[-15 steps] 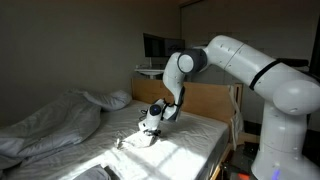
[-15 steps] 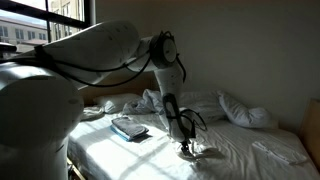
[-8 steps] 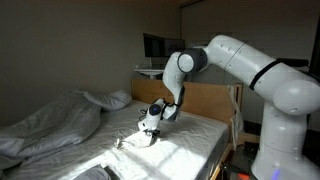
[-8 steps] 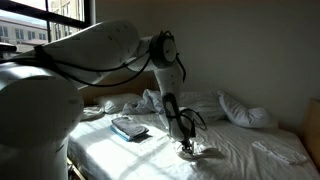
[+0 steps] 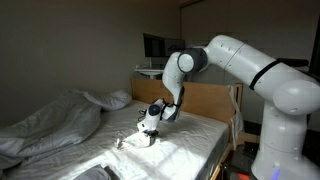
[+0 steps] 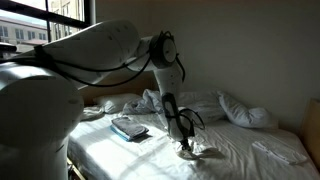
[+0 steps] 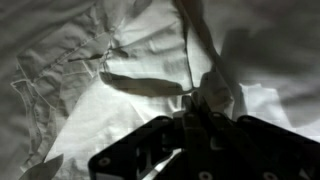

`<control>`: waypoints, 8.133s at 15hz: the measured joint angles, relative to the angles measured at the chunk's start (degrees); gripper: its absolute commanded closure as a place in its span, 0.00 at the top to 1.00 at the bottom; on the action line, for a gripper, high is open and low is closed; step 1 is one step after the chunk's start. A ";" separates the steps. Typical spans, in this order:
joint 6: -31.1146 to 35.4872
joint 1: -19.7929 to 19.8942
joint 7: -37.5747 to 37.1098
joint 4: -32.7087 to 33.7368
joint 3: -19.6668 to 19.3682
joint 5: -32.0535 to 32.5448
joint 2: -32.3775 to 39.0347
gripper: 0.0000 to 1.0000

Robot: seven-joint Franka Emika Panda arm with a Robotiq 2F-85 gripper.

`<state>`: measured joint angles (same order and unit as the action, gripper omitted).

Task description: Fold the cloth

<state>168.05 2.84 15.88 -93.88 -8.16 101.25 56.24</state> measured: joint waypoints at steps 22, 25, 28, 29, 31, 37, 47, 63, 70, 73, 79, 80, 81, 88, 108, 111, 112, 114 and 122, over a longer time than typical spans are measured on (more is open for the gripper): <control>-23.67 -10.46 29.53 2.92 6.76 -3.10 1.31 0.09; -24.65 -11.73 33.52 4.58 7.53 -3.10 2.70 0.08; -24.68 -12.24 36.54 5.99 7.74 -3.10 3.93 0.07; -24.72 -12.25 37.42 6.30 7.77 -3.10 4.26 0.07; -25.59 -12.23 39.15 6.72 7.75 -3.10 4.83 0.07; -31.24 -11.96 44.06 7.31 7.56 -4.19 6.32 0.30; -32.36 -12.01 45.49 12.05 8.56 -6.33 8.19 0.83; -19.34 -8.23 31.47 -2.58 8.35 -0.78 2.20 1.00; 5.53 4.32 17.26 -5.36 8.20 13.37 -0.78 1.00; 14.15 11.13 15.34 -2.52 10.94 16.59 0.80 1.00; 24.70 18.02 15.34 9.31 18.46 14.84 12.08 1.00; 26.30 18.13 15.34 11.36 19.05 13.93 14.11 1.00; 27.73 18.13 15.34 13.31 19.49 12.97 16.04 1.00; 29.22 18.69 15.08 19.35 22.18 9.19 20.25 1.00; 29.76 20.14 6.75 12.15 13.49 9.07 12.78 1.00; 29.75 21.03 6.75 12.36 12.49 9.07 12.58 1.00; 29.74 21.50 6.76 12.79 12.11 9.08 12.54 1.00; 29.74 23.11 7.03 13.56 11.97 9.33 12.49 1.00; 29.76 39.98 12.87 11.23 18.97 18.64 10.32 1.00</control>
<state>197.81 42.82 28.75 -82.65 10.81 119.89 66.56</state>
